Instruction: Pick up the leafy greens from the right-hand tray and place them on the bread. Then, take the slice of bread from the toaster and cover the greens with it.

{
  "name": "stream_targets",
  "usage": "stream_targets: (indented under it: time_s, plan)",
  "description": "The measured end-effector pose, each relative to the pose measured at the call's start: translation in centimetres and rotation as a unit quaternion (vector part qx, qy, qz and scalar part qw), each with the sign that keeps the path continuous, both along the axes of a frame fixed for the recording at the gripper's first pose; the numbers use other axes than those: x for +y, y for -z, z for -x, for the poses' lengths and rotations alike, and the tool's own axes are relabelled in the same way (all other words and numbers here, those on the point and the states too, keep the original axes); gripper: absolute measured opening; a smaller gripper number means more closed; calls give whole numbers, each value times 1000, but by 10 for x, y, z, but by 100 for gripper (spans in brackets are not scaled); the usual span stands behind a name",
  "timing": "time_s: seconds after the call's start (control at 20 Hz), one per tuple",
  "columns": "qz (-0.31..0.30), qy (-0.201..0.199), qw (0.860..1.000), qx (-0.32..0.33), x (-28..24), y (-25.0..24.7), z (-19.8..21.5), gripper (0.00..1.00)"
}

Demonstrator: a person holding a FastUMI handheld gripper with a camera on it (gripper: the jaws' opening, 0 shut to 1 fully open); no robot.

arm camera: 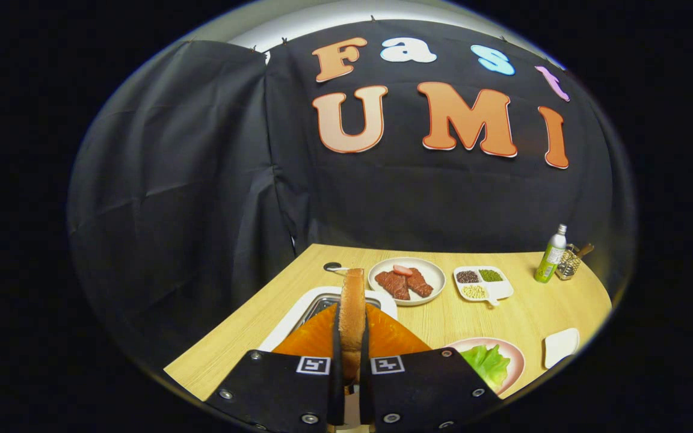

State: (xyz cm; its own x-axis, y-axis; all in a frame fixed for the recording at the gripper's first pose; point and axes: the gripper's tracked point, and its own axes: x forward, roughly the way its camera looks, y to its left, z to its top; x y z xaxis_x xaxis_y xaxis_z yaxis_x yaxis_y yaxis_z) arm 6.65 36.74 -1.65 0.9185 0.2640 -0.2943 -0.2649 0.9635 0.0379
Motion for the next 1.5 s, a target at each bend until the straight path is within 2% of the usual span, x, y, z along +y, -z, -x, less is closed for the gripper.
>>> stream_targets:
  time_s: [0.3,0.55,1.15,1.5]
  plan:
    - [-12,2,999,-51,-13,-57,4,10]
    - [-14,11,998,-65,-38,-70,9,10]
    - [-1,48,998,-29,-116,-27,9,10]
    - [-3,50,999,15,-140,22,13,10]
